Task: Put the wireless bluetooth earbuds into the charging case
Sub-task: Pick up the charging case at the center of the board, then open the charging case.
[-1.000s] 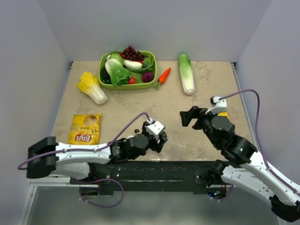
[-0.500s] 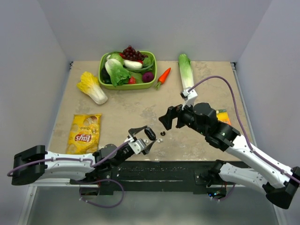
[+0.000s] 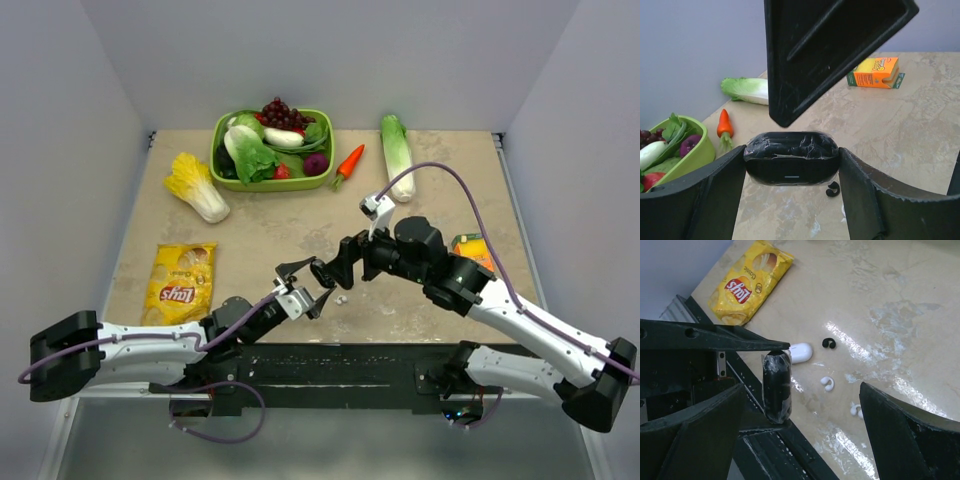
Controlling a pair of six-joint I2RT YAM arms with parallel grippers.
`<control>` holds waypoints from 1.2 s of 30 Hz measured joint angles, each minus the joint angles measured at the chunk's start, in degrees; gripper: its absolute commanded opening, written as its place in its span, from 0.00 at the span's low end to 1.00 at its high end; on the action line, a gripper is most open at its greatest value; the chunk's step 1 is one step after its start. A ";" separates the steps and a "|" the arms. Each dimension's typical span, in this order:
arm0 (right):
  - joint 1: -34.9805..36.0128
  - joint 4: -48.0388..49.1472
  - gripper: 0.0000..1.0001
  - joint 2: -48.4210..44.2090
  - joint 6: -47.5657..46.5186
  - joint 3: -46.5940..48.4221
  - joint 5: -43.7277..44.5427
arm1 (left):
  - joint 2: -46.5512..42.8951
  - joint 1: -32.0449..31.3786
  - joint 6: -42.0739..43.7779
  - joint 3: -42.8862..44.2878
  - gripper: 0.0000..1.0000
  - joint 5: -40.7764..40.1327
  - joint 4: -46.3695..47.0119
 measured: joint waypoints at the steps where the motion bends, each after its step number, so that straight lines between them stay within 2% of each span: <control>1: 0.28 0.20 0.98 0.44 0.00 0.00 -0.26 | 0.17 0.02 0.00 0.28 0.00 0.33 0.04; 18: 1.29 0.96 0.98 4.07 -0.04 0.00 1.07 | -0.17 0.02 -0.04 0.61 0.00 3.52 0.63; 36: 1.66 0.37 0.98 2.01 0.26 -0.15 4.63 | -1.62 0.07 -0.50 -0.59 0.00 3.89 0.87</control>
